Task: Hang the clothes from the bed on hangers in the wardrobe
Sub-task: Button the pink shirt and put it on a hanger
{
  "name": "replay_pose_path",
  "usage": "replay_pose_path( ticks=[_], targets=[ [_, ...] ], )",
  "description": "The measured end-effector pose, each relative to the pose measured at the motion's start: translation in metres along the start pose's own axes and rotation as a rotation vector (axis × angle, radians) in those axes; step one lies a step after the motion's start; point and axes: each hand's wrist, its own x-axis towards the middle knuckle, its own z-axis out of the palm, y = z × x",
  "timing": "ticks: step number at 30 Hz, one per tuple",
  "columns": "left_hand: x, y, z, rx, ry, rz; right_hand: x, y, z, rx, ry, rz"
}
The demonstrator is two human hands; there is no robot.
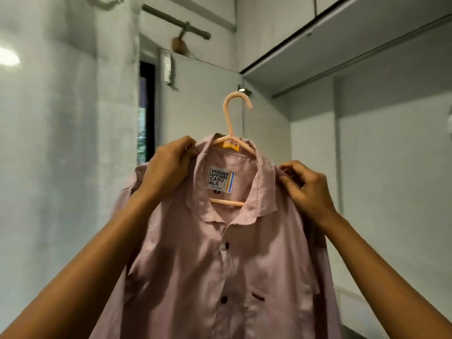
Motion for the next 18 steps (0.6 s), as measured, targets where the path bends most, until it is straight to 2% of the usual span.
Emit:
replay_pose_path(
  ticks=[2, 5, 7, 9, 13, 18],
  targets=[
    [0.022, 0.004, 0.049, -0.099, -0.039, 0.049, 0.013, 0.030, -0.021, -0.127, 0.081, 0.010],
    [0.048, 0.013, 0.119, -0.123, -0.126, 0.109, 0.030, 0.077, -0.050, -0.501, 0.195, -0.070],
    [0.063, 0.016, 0.167, -0.061, -0.176, 0.110, 0.039, 0.105, -0.067, -0.755, 0.214, -0.143],
    [0.080, 0.021, 0.217, -0.099, -0.178, 0.120, 0.047, 0.130, -0.083, -0.941, 0.193, -0.169],
    [0.112, 0.042, 0.315, -0.347, -0.211, 0.189, 0.061, 0.173, -0.114, -1.113, 0.182, -0.160],
    [0.167, 0.078, 0.426, -0.471, -0.246, 0.177, 0.097, 0.217, -0.144, -1.296, 0.226, -0.016]
  ],
)
